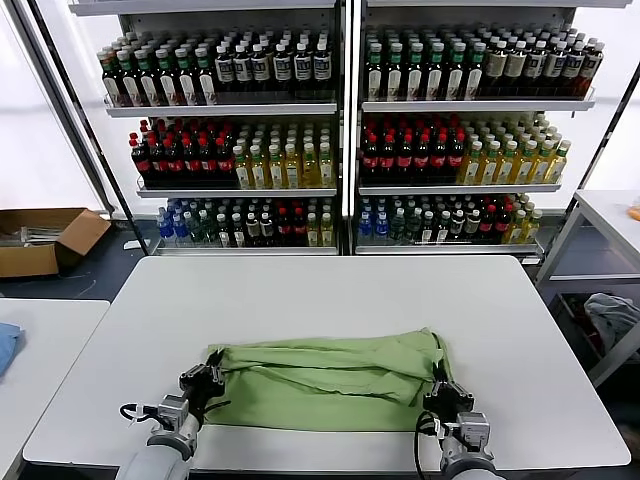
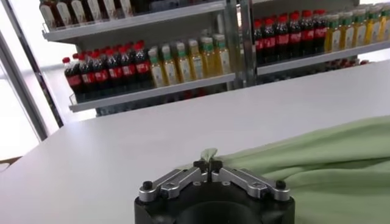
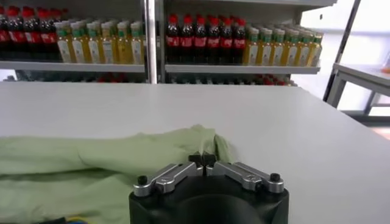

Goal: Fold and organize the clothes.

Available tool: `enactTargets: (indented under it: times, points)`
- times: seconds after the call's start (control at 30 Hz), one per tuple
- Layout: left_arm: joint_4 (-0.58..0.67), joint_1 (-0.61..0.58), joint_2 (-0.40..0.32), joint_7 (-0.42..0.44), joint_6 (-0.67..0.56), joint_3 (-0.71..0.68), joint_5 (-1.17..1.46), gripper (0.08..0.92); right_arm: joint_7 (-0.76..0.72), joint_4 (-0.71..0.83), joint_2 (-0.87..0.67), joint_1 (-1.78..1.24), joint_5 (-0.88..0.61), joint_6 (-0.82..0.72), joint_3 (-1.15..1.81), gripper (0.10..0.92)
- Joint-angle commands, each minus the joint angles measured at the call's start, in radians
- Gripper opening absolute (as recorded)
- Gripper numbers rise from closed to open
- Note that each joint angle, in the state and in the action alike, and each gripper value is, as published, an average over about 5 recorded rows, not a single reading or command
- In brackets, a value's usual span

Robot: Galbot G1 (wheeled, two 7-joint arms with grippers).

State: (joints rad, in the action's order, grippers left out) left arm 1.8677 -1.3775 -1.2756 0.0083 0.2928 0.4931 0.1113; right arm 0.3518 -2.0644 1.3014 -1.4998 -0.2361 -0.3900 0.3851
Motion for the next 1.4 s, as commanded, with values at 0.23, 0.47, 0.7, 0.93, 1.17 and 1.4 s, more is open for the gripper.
enactTargets:
  times: [0.23, 0.47, 0.7, 0.93, 1.17, 1.4]
  points:
    - [0.012, -0.021, -0.012, 0.012, -0.003, -0.013, -0.043, 0.089, 0.005, 0.044, 0.000, -0.026, 0.037, 0.016, -0.010, 0.106]
    - [0.087, -0.040, -0.034, 0.005, -0.009, -0.009, -0.053, 0.137, 0.002, 0.045, -0.004, -0.037, 0.056, 0.003, -0.014, 0.116]
    - [0.204, -0.066, -0.059, -0.018, 0.015, 0.005, -0.056, 0.332, -0.003, -0.074, -0.014, -0.057, 0.001, 0.042, 0.027, 0.278]
    - [0.209, -0.089, -0.095, -0.063, 0.048, 0.027, -0.068, 0.532, -0.008, -0.207, -0.021, -0.075, -0.040, 0.096, 0.060, 0.477]
    - [0.126, -0.065, -0.143, -0.118, 0.088, 0.043, 0.063, 0.738, -0.004, -0.230, -0.010, -0.087, -0.021, 0.103, 0.048, 0.685]
    - [0.082, -0.063, -0.184, -0.119, 0.083, 0.046, 0.095, 0.821, -0.005, -0.223, -0.023, -0.096, -0.013, 0.098, 0.050, 0.817]
